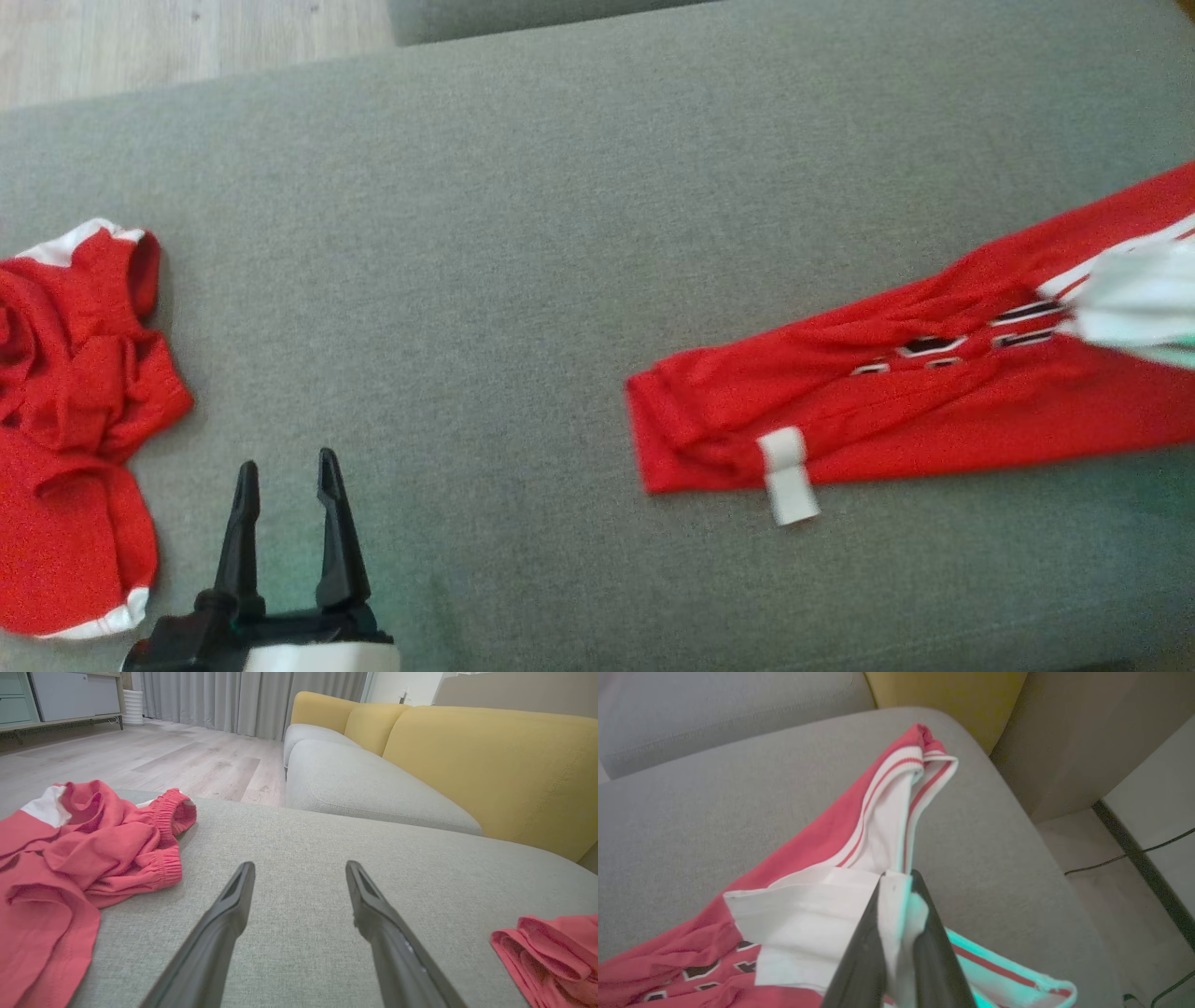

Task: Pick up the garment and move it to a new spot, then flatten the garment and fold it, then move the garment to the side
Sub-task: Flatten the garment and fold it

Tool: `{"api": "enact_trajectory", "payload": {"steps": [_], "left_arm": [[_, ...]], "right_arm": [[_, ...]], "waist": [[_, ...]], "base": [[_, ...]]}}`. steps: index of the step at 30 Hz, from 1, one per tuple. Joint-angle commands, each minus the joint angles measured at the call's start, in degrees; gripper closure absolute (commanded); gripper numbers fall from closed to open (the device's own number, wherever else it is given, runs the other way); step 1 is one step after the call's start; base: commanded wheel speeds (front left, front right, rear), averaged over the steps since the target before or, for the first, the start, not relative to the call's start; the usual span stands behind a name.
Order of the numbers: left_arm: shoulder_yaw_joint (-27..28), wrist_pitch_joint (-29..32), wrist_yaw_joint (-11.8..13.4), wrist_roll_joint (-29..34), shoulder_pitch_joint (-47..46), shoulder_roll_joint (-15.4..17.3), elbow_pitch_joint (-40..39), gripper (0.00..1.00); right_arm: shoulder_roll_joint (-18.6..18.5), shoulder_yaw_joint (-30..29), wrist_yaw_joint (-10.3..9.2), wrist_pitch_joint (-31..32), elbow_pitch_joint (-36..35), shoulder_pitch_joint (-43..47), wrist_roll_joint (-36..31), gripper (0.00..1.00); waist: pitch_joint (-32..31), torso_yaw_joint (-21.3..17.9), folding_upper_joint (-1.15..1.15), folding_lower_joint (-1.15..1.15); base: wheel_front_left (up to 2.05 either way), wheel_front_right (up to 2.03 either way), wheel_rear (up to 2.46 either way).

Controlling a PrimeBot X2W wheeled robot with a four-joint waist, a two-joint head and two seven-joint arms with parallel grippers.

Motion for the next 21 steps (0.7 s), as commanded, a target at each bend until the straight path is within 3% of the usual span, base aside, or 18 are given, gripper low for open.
{"api": "enact_trajectory", "payload": {"steps": [1,5,9,15,21], "left_arm": [[1.8,-0.54,0.07,-0.32,-0.05,-0.35,-1.44,0.0],[1.32,-0.54,0.48,-1.32,0.51,-0.36,-1.11,0.0],[1.05,-0.54,0.65,-0.91,1.1,-0.37,-0.55,0.0],[0.45,-0.54,0.44,0.74,1.24,-0.37,0.47,0.0],[0.69,-0.54,0.01,1.92,1.32,-0.37,0.98,0.0]], "right_arm": [[-2.35,-0.02,0.42,0.23,-3.03,-1.82,0.06,1.0],[-3.98,-0.2,0.42,4.71,-10.66,-0.85,1.01,1.0],[-1.22,3.54,0.42,9.82,-19.86,1.89,2.75,1.0],[9.15,12.17,0.42,11.45,-27.47,6.71,4.54,1.0],[20.35,19.52,0.42,5.98,-23.89,9.29,2.94,1.0]], "waist": [[-0.41,-0.25,0.0,0.0],[-1.31,-0.59,0.0,0.0],[-1.58,-0.96,0.0,0.0],[-2.34,-0.5,0.0,0.0],[-3.32,0.28,0.0,0.0]], "base": [[0.0,0.0,0.0],[0.0,0.0,0.0],[0.0,0.0,0.0],[0.0,0.0,0.0],[0.0,0.0,0.0]]}}
